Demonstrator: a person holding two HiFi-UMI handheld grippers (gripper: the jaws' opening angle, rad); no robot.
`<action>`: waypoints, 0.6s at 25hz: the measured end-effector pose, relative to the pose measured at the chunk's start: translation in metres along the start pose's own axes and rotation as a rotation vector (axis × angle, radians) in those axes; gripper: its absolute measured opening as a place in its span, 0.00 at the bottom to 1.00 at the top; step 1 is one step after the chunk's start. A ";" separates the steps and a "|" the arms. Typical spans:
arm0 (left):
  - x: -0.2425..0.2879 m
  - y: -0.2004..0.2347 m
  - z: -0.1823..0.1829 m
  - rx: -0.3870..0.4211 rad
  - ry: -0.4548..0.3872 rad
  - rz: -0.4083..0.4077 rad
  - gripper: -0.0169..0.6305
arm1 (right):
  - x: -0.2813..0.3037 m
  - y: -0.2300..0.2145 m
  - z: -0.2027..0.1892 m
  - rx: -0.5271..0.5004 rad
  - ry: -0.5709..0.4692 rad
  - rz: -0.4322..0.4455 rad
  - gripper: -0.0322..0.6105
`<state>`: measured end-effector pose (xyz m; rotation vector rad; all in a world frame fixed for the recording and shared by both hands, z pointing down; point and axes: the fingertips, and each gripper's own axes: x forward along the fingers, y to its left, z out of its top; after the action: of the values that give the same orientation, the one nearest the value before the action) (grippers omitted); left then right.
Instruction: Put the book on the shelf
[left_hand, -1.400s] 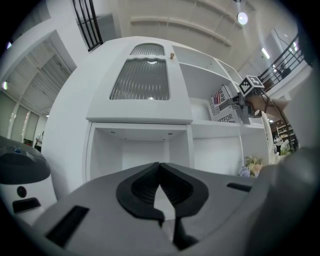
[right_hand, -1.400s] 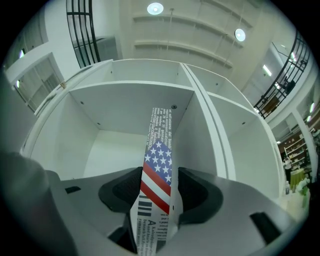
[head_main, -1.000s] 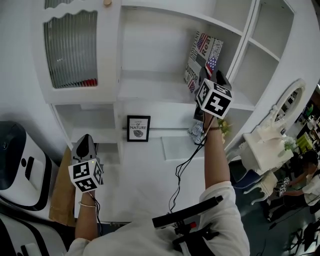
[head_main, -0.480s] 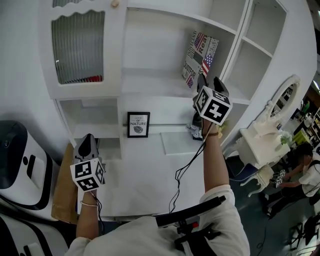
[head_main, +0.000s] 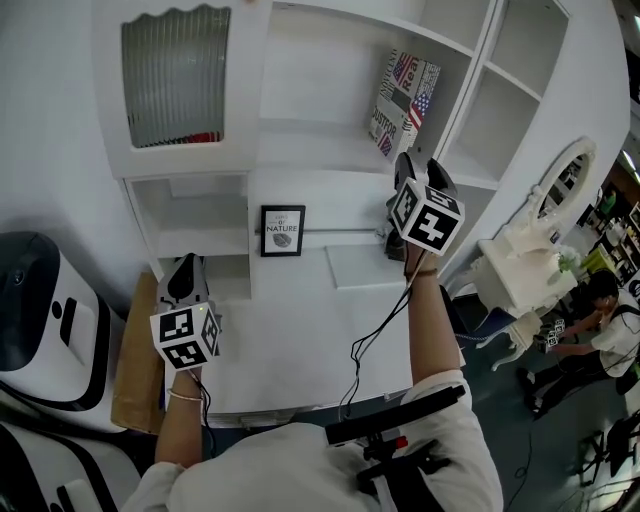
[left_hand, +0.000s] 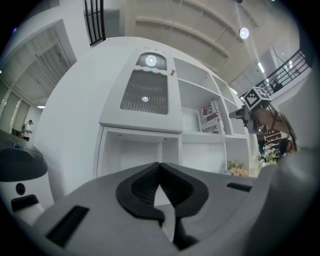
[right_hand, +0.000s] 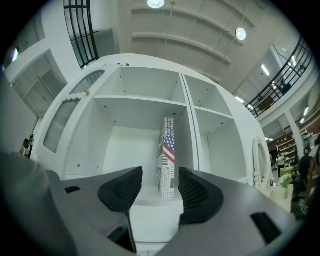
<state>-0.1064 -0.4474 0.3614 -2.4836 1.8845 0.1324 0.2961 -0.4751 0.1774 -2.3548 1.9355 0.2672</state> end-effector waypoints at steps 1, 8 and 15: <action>-0.001 0.000 0.000 0.000 0.001 -0.009 0.04 | -0.004 0.001 -0.001 0.002 0.000 -0.005 0.41; -0.008 -0.003 -0.006 -0.014 0.006 -0.059 0.04 | -0.041 0.006 -0.017 0.011 0.009 -0.043 0.41; -0.012 -0.018 -0.013 -0.027 0.015 -0.126 0.04 | -0.075 0.007 -0.046 0.026 0.054 -0.077 0.41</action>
<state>-0.0912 -0.4318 0.3748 -2.6189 1.7369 0.1379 0.2790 -0.4120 0.2368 -2.4375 1.8541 0.1742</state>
